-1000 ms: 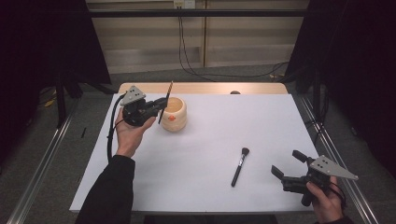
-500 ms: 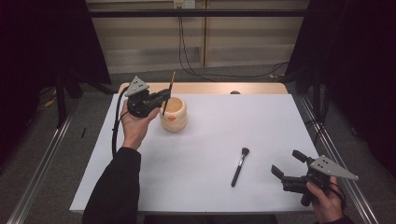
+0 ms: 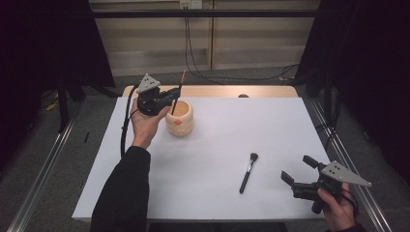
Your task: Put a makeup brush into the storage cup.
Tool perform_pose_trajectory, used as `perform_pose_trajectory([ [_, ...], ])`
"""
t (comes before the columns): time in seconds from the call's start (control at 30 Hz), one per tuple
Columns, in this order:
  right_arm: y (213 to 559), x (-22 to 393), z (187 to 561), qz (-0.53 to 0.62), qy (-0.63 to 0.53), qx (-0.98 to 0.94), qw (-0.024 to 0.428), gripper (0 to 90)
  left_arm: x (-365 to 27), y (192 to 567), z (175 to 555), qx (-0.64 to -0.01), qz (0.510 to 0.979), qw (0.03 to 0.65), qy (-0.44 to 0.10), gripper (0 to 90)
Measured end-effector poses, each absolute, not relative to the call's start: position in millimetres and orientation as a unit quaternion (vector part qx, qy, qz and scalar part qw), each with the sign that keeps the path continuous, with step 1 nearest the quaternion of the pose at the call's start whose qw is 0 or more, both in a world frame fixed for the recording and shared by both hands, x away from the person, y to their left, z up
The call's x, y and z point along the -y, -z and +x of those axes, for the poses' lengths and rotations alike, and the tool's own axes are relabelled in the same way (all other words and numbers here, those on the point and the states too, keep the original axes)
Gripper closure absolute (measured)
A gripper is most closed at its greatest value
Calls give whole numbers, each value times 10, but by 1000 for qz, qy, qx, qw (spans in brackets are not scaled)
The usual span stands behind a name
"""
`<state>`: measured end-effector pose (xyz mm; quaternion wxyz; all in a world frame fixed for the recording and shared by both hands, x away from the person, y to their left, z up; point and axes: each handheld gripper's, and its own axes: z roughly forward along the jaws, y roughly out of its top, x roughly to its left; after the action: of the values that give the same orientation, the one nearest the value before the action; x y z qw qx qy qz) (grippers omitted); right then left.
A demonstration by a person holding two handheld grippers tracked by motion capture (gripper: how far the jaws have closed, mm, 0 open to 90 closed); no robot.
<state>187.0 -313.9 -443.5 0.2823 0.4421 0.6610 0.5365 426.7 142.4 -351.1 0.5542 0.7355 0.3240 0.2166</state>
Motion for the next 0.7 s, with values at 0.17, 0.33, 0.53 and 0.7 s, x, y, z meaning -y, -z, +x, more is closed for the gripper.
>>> perform_pose_trajectory([
  [0.17,4436,3140,1868,443,-537,-661,281,0,-1399,3483,4337,-327,727,564,-217,836],
  [0.33,4435,3131,1866,448,-541,-656,276,0,-1366,3479,4375,-329,726,563,-219,836],
  [0.53,4436,3132,1865,449,-542,-655,276,0,-1326,3596,4474,-337,727,556,-220,836],
  [0.7,4437,3131,1865,448,-543,-655,275,0,-1307,3682,4552,-341,728,554,-218,836],
])
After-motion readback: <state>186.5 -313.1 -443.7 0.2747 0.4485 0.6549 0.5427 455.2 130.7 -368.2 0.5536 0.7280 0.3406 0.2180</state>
